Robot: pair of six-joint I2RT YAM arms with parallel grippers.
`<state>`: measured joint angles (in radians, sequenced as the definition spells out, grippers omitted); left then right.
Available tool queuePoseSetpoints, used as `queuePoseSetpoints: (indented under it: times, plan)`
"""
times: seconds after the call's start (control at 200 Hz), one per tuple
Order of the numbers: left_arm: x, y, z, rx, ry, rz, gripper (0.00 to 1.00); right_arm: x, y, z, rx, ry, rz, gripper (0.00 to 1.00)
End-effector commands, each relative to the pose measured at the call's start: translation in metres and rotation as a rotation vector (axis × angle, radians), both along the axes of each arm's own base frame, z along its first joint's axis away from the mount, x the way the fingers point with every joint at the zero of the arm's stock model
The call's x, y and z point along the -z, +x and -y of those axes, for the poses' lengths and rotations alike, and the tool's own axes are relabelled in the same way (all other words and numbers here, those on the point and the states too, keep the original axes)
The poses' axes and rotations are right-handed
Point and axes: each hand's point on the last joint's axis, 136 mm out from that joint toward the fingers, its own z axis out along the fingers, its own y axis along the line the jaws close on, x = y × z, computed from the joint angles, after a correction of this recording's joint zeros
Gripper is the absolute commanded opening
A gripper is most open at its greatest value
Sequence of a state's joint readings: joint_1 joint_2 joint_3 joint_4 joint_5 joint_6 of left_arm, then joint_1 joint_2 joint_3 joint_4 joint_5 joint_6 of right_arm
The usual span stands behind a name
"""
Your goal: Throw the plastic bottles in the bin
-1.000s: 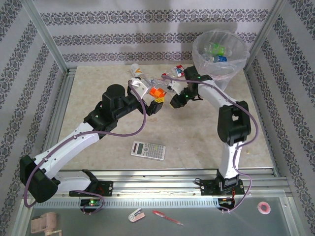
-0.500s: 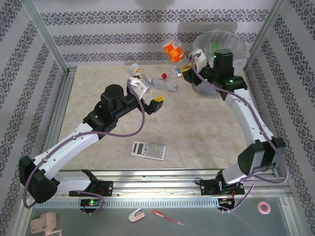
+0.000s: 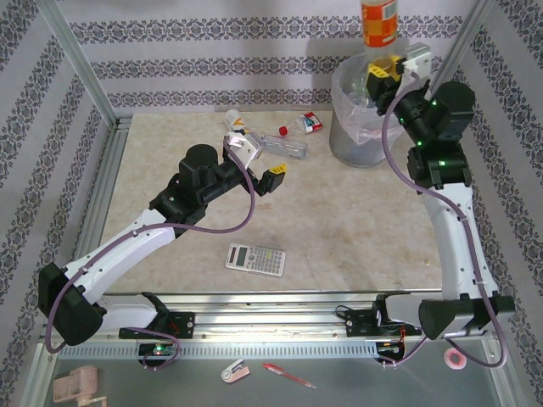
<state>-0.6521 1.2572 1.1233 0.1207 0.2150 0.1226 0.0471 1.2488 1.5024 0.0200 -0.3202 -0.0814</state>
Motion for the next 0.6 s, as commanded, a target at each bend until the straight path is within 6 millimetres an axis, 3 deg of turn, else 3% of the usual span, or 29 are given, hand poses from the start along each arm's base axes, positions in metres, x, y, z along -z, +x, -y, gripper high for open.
queuePoseSetpoints:
  times: [0.0,0.165,0.35,0.495,0.595]
  plan:
    - [-0.019,0.004,-0.002,0.002,-0.056,0.044,1.00,-0.050,-0.028,0.018,0.056,0.084,0.211,0.00]
    - [-0.016,0.006,0.000,0.001,-0.051,0.035,1.00,-0.064,-0.037,0.033,0.099,0.099,0.250,0.00]
    - [-0.016,0.007,0.001,0.001,-0.047,0.032,1.00,-0.045,-0.010,0.049,0.150,0.108,0.140,0.00]
    - [-0.015,0.007,0.000,0.001,-0.044,0.029,1.00,0.011,0.045,0.078,0.224,0.159,-0.150,0.00]
    - [-0.014,0.006,-0.001,-0.003,-0.042,0.024,1.00,0.075,0.081,0.094,0.256,0.178,-0.434,0.00]
